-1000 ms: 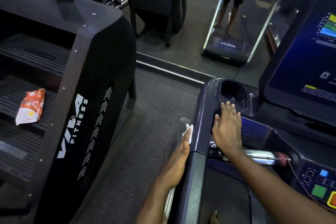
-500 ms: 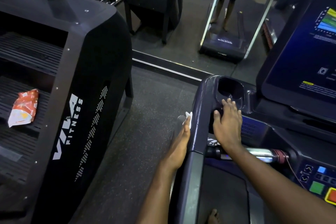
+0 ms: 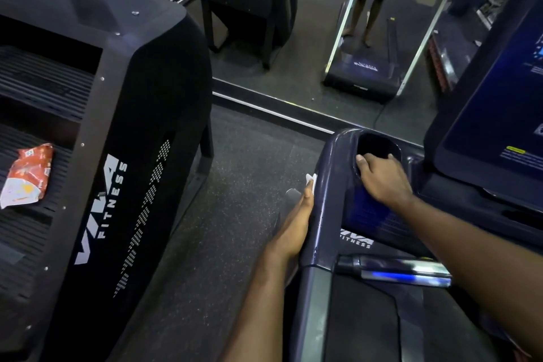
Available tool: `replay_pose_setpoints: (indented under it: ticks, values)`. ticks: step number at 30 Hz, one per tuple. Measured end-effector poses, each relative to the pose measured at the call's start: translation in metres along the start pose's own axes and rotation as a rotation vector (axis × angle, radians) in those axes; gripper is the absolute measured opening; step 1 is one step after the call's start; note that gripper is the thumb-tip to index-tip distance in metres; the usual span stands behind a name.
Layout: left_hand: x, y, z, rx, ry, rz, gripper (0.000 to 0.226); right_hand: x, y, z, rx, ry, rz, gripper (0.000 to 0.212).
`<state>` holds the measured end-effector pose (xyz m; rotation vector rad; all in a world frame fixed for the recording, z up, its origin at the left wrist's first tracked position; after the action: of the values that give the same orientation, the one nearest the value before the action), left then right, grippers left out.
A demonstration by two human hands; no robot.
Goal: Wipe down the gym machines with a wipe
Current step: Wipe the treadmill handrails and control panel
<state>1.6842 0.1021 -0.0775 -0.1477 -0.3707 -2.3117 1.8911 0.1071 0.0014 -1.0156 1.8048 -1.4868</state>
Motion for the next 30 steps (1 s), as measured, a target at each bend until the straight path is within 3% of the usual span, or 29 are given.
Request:
replay_pose_setpoints:
  ticks: [5, 12, 19, 21, 24, 28, 30]
  values:
    - [-0.044, 0.001, -0.002, -0.053, -0.01, -0.047, 0.064, -0.004, 0.006, 0.008, -0.056, -0.011, 0.029, 0.044]
    - [-0.008, 0.004, -0.007, 0.013, 0.098, -0.036, 0.064, -0.003, 0.003, 0.006, -0.115, 0.012, 0.045, 0.035]
    - [-0.103, 0.004, -0.002, -0.044, -0.027, -0.033, 0.061, 0.005, -0.005, 0.002, -0.11, 0.075, 0.063, 0.034]
    - [-0.119, 0.007, -0.008, -0.073, -0.077, -0.051, 0.065, 0.007, -0.01, -0.002, -0.079, 0.067, 0.073, 0.033]
    - [-0.109, 0.005, 0.002, 0.011, -0.105, -0.015, 0.088, 0.009, -0.014, -0.008, -0.038, 0.033, 0.091, 0.03]
    - [-0.063, 0.0, -0.004, -0.024, -0.004, 0.026, 0.064, 0.008, -0.014, -0.009, -0.016, 0.032, 0.093, 0.031]
    - [-0.043, -0.001, -0.012, -0.003, 0.02, 0.022, 0.063, 0.009, -0.015, -0.01, -0.016, 0.035, 0.093, 0.033]
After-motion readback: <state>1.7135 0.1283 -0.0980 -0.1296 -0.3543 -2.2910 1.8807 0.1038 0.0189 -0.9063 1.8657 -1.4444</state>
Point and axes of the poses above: each hand's wrist, its own x-axis away from the middle knuckle, its own y-axis out of the palm, z = x × y, the point moved 9 cm from there along -x, towards the middle knuckle
